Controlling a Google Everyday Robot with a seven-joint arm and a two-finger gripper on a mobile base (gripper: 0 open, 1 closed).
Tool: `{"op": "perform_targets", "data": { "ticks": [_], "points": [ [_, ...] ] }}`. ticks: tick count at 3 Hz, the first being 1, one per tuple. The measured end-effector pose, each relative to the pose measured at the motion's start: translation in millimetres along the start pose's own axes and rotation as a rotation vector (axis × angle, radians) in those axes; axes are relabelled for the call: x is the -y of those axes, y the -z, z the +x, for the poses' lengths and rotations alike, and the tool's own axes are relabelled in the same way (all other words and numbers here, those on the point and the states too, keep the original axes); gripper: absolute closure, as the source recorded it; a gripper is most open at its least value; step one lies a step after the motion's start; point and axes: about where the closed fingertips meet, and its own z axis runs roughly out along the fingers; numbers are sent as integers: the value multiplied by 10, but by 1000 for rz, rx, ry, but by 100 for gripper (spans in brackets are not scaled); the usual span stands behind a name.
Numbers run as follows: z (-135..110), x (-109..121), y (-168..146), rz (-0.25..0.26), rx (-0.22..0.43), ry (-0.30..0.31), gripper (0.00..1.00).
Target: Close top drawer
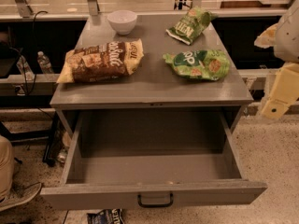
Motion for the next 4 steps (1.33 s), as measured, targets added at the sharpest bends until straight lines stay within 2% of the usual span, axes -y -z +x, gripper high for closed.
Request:
{"op": "perform_targets", "data": {
  "ticks": [1,2,4],
  "points": [
    [0,0,0,0,0,0,0],
    [69,-193,-134,-65,-82,-78,0],
    [333,-1190,-891,-287,-205,-321,0]
  ]
}}
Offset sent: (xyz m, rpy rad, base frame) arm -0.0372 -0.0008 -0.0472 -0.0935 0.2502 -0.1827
